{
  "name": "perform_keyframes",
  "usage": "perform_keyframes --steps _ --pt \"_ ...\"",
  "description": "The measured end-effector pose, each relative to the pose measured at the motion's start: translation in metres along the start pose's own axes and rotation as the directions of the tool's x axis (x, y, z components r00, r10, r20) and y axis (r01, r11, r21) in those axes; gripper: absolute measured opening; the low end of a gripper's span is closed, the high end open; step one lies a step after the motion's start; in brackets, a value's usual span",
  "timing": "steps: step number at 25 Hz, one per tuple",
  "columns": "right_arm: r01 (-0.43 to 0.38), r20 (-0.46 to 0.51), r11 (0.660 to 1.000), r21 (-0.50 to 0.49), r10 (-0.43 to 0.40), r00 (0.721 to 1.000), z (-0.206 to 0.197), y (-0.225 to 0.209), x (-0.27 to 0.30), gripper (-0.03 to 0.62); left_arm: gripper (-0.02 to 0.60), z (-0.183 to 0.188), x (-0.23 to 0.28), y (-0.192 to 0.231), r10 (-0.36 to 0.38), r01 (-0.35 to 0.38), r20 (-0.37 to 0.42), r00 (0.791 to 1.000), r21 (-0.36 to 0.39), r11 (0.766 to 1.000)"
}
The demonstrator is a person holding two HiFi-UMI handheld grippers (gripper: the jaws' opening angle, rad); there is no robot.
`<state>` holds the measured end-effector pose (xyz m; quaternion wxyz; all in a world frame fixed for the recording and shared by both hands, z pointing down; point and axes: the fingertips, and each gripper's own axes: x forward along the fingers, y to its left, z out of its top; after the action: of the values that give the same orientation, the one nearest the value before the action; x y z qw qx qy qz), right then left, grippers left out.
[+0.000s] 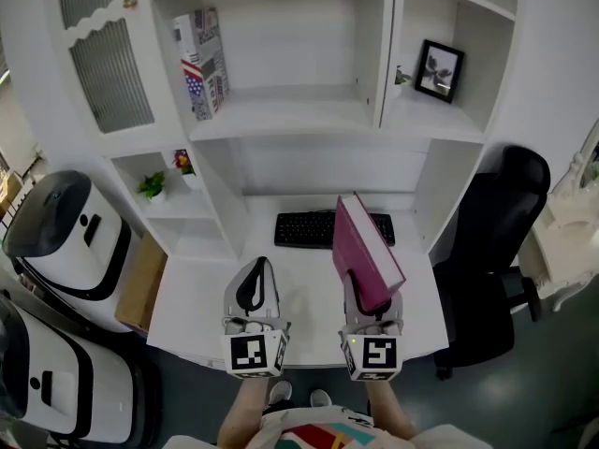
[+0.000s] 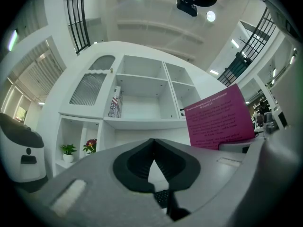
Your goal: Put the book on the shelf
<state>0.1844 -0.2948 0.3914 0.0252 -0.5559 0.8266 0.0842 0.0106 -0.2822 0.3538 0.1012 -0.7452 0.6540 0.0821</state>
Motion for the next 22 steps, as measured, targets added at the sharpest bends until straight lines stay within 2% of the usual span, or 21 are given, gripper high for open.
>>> perform_keyframes --steps 7,10,14,18,22 --pt "0.051 -0.03 0.998 0.025 -0.05 0.998 -0.01 0.008 0.016 0.146 -0.002 -0.008 0.013 0.021 -0.029 0.029 -0.021 0.999 -0.003 1.0" --pt "0.043 -0.034 0.999 0.024 -0.042 0.999 -0.009 0.016 0.02 0.146 -0.003 -0.012 0.018 0.03 -0.041 0.041 -0.035 0.999 -0.015 0.999" --pt "0.053 -0.058 0.996 0.076 -0.048 0.997 -0.006 0.02 0.026 0.146 -0.002 -0.008 0.027 0.034 -0.07 0.069 -0.025 0.997 -0.01 0.998" --pt "0.083 -0.061 0.996 0.044 -0.08 0.995 0.004 0.02 0.034 0.146 -0.002 -0.003 0.039 0.033 -0.112 0.112 -0.013 0.994 -0.007 0.994" --pt "0.047 -0.041 0.996 0.081 -0.043 0.998 0.029 0.025 0.049 0.146 -0.002 0.0 0.058 0.037 -0.13 0.131 -0.057 0.99 0.018 0.991"
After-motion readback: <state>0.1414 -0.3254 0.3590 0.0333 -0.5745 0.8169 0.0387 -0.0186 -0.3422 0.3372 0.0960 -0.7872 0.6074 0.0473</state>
